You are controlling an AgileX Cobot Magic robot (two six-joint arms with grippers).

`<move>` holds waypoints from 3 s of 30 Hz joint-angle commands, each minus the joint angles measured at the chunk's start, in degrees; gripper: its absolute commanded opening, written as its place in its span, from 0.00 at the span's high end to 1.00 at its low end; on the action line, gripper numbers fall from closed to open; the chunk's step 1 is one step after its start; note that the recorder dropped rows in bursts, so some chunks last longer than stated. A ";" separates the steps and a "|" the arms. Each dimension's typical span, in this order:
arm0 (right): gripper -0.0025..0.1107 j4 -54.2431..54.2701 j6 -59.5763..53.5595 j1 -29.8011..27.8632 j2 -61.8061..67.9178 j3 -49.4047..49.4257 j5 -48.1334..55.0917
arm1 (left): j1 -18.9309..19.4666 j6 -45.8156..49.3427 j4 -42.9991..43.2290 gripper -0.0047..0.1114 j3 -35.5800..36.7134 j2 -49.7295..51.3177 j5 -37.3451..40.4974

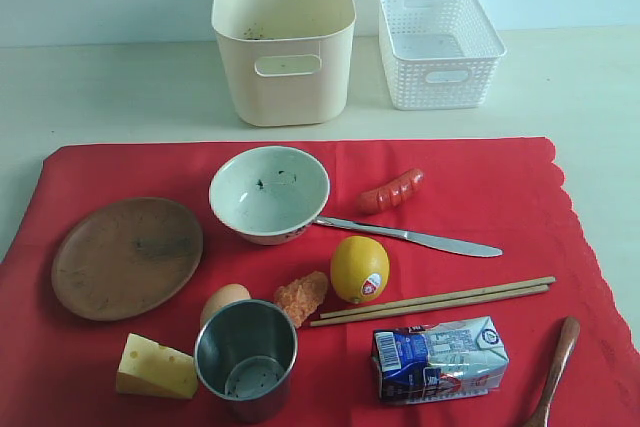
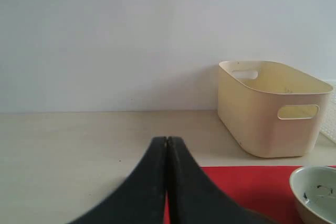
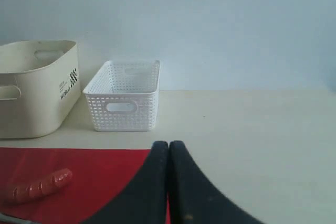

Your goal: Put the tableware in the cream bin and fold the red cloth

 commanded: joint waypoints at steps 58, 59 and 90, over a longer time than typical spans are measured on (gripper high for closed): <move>0.78 20.28 -26.56 15.71 91.12 -50.27 14.55 | -0.28 0.09 -0.34 0.94 0.18 -0.37 0.25; 0.71 20.28 -28.06 17.12 93.66 -52.45 14.29 | -0.28 0.09 -0.34 0.94 0.18 -0.37 0.25; 0.33 8.68 -48.94 19.86 118.99 -73.71 30.38 | -0.28 0.09 -0.34 0.94 0.18 -0.37 0.25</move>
